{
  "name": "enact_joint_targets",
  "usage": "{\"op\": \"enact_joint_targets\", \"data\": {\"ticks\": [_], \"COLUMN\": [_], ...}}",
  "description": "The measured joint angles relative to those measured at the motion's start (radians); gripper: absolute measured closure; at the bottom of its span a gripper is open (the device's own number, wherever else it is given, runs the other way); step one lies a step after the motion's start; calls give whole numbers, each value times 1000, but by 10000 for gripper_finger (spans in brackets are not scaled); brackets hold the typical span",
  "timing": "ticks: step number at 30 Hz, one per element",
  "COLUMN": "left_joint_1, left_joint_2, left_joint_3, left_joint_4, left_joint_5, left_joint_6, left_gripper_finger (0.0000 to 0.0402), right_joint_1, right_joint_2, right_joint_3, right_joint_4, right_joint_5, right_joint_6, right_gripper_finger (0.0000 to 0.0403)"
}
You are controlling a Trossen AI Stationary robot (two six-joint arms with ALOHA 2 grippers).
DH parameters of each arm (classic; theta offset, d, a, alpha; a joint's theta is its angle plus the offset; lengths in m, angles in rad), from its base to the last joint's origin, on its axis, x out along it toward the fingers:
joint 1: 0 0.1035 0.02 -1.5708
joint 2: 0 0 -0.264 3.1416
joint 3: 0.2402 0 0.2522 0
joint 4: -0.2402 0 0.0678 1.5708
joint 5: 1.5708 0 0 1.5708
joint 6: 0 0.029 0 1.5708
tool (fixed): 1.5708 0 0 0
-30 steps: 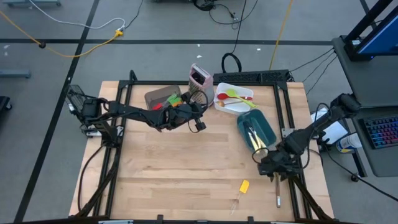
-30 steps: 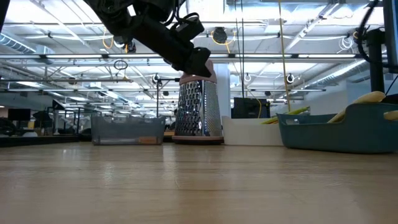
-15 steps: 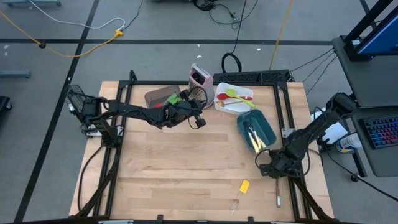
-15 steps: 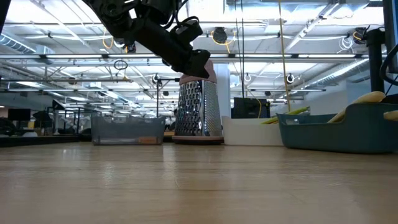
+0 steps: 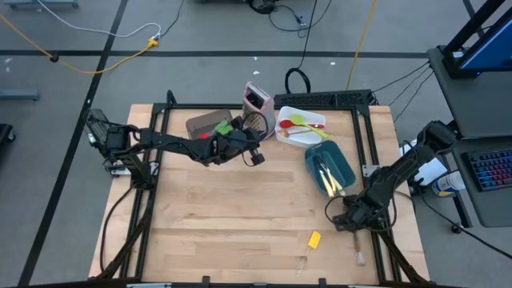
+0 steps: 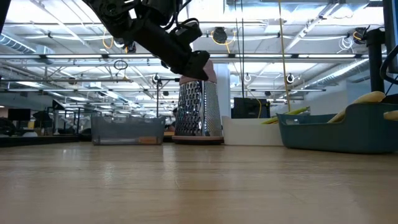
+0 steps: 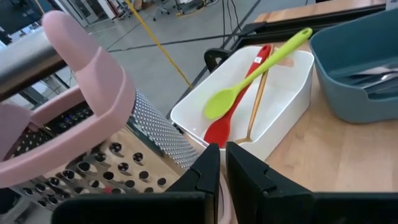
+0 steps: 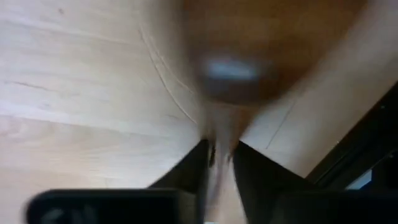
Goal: Pick & Place Kitchen Items
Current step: Put the brown serving spoon into the white bin
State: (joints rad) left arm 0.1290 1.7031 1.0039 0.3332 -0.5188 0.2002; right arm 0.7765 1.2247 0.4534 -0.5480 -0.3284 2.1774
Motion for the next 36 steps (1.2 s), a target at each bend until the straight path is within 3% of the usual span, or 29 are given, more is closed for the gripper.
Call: {"op": "enact_joint_targets", "data": {"ticks": [3, 11, 21, 27, 36], "left_joint_1": [0, 0, 0, 0, 0], "left_joint_2": [0, 0, 0, 0, 0], "left_joint_3": [0, 0, 0, 0, 0], "left_joint_4": [-11, -24, -32, -29, -27], "left_joint_5": [9, 32, 34, 59, 76], "left_joint_6": [0, -27, -47, -49, -61], "left_gripper_finger": [371, 371, 371, 371, 371], "right_joint_1": [1, -2, -36, -88, -216], "right_joint_2": [-9, -54, -73, -74, -74], "right_joint_3": [-1, 29, 103, 159, 262], "right_joint_4": [-2, 23, 63, 59, 65], "right_joint_5": [40, 45, 271, 263, 361], "right_joint_6": [-24, -53, -185, -311, -644], "right_gripper_finger": [379, 362, 378, 378, 373]}}
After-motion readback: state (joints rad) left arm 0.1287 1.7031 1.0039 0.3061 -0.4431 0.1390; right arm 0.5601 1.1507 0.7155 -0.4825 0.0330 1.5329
